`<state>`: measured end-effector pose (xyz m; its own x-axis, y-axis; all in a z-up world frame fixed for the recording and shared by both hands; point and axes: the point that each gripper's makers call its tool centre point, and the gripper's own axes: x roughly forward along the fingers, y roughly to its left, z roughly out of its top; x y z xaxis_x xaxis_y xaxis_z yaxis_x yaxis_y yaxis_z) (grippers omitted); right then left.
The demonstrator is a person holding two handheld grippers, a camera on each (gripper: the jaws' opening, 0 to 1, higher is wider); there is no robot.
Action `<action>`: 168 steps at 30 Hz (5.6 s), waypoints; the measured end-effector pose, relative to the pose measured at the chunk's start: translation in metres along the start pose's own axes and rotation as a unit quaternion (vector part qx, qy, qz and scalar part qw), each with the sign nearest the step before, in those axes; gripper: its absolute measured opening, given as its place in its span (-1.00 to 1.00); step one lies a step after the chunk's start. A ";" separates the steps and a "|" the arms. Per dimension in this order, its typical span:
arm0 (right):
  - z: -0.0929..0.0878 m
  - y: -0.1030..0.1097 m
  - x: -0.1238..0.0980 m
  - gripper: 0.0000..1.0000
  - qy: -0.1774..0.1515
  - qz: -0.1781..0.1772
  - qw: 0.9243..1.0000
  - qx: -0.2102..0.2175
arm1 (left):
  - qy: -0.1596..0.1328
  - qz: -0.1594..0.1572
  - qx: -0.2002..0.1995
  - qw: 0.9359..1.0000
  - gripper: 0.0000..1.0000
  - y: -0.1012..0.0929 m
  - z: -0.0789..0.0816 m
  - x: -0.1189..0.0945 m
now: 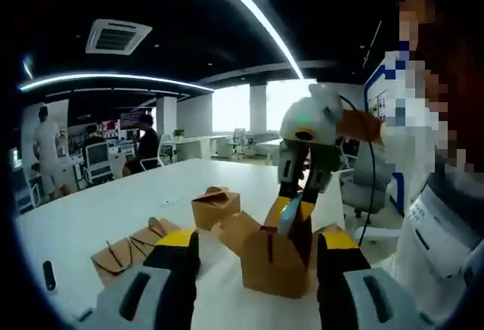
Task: Pick up one paper box from the group, open the paper box, and remove the item inside
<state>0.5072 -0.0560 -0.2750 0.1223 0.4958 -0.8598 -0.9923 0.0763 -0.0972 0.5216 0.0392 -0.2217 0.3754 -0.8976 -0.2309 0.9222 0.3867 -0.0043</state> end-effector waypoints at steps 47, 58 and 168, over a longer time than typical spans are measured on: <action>-0.012 0.041 -0.108 -0.82 -0.222 -0.162 0.950 0.148 | -0.070 0.100 -0.027 0.992 0.18 -0.048 -0.028 -0.027; -0.038 0.065 -0.134 -0.82 -0.268 -0.179 0.926 0.199 | -0.095 0.104 -0.029 0.990 0.16 -0.065 -0.020 -0.037; -0.062 0.080 0.056 -0.81 -0.364 -0.008 0.691 0.624 | -0.002 0.170 -0.036 0.985 -0.28 -0.037 -0.103 0.101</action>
<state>0.4336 -0.0756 -0.3624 0.5604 0.7559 -0.3386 -0.2584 0.5479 0.7956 0.5157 -0.0442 -0.3450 0.6625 -0.7140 -0.2264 0.7336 0.6796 0.0030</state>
